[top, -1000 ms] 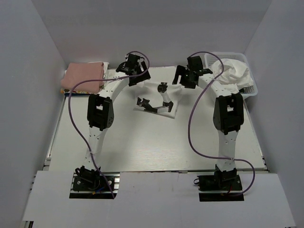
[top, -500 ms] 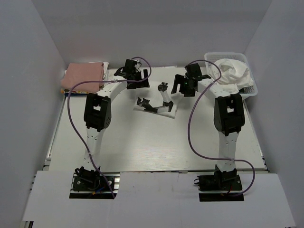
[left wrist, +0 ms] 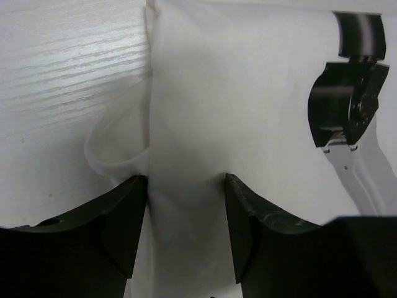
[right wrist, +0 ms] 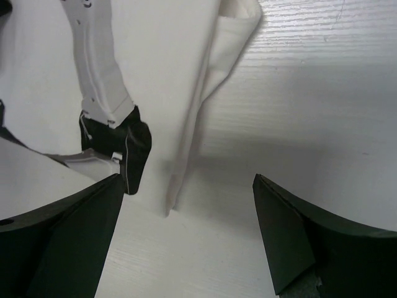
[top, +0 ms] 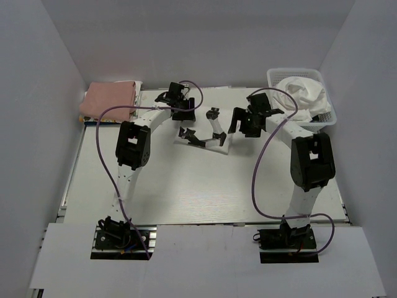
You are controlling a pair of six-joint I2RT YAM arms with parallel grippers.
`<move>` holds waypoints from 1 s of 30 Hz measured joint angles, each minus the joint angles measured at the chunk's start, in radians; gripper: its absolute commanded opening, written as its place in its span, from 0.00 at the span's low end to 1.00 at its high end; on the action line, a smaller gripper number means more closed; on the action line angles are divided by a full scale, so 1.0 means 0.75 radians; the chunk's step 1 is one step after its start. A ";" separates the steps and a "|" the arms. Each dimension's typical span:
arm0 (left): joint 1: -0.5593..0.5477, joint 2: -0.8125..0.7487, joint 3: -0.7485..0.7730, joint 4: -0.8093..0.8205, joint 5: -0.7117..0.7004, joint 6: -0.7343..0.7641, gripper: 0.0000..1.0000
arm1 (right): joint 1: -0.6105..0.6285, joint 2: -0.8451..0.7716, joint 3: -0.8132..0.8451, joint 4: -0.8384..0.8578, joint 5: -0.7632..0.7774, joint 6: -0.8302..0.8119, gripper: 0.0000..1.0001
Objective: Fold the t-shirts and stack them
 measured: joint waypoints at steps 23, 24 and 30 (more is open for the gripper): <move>0.054 -0.239 -0.283 0.238 0.533 0.201 0.00 | -0.065 -0.411 -0.380 0.154 0.094 -0.035 0.90; 0.060 -0.260 -0.259 0.214 0.535 0.248 0.00 | -0.066 -0.419 -0.380 0.156 0.096 -0.040 0.90; 0.110 -0.385 -0.187 0.064 0.414 0.465 0.00 | -0.067 -0.456 -0.380 0.186 0.099 -0.059 0.90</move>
